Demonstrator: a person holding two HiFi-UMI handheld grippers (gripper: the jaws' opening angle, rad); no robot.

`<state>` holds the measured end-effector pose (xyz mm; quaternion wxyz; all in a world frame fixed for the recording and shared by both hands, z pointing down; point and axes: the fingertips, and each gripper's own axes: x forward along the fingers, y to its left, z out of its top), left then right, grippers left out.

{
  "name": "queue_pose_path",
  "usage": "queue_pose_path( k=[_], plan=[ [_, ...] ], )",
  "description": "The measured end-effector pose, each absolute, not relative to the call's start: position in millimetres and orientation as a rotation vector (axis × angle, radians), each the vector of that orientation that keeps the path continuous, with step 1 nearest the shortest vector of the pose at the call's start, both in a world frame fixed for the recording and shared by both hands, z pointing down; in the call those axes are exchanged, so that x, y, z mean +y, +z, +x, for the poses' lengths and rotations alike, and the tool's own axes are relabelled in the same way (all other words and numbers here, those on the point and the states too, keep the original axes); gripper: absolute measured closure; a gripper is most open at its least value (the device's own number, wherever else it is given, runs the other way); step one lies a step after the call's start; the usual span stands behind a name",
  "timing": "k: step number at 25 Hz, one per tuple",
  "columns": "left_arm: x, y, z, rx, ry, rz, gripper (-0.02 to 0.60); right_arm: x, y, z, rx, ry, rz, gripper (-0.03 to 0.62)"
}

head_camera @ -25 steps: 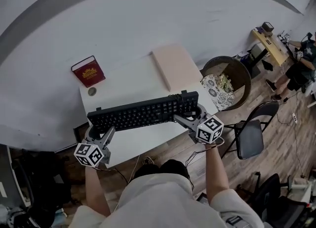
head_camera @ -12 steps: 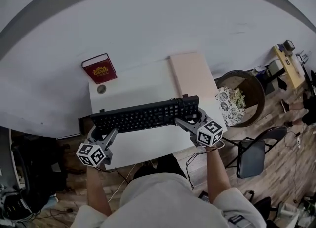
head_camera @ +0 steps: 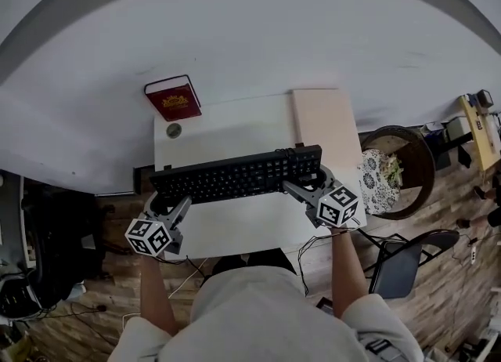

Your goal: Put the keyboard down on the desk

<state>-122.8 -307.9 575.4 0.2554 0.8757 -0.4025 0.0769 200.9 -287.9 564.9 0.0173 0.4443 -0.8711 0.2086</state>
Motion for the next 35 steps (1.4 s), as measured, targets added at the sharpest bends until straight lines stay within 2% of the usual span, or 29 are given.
queue_pose_path(
  k=[35],
  plan=[
    [-307, 658, -128, -1.144, 0.290, 2.183, 0.206, -314, 656, 196, -2.633, 0.911, 1.238, 0.206]
  ],
)
